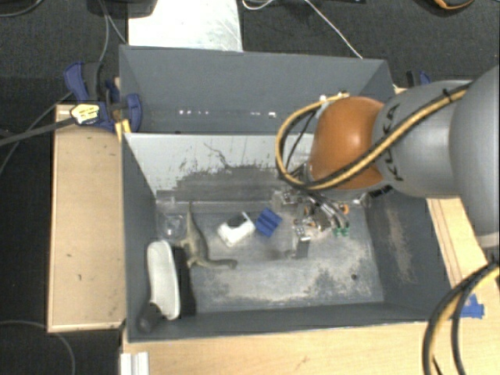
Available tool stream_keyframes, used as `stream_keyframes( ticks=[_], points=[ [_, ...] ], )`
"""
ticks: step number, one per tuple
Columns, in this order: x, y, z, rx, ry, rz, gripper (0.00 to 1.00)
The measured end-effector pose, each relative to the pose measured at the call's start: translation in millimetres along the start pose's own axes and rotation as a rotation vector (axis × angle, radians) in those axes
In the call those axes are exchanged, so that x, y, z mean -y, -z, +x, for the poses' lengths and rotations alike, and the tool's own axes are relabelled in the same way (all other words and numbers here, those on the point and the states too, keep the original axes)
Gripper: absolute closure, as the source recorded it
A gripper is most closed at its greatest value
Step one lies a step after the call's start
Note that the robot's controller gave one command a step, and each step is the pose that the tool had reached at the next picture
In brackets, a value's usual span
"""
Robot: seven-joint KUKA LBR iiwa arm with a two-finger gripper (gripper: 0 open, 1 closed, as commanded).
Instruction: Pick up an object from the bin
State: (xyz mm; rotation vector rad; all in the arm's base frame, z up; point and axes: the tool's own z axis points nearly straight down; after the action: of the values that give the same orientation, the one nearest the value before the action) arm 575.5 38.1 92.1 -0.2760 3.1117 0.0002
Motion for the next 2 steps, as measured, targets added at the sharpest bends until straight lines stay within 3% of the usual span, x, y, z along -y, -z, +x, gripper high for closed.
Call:
stream_keyframes(
  ticks=[1, 2],
  points=[
    [-33, -23, -1.6, 0.01, 0.014, -0.008, 0.0],
    [-47, -21, -18.5, 0.005, 0.284, 0.0, 1.0]
  ],
)
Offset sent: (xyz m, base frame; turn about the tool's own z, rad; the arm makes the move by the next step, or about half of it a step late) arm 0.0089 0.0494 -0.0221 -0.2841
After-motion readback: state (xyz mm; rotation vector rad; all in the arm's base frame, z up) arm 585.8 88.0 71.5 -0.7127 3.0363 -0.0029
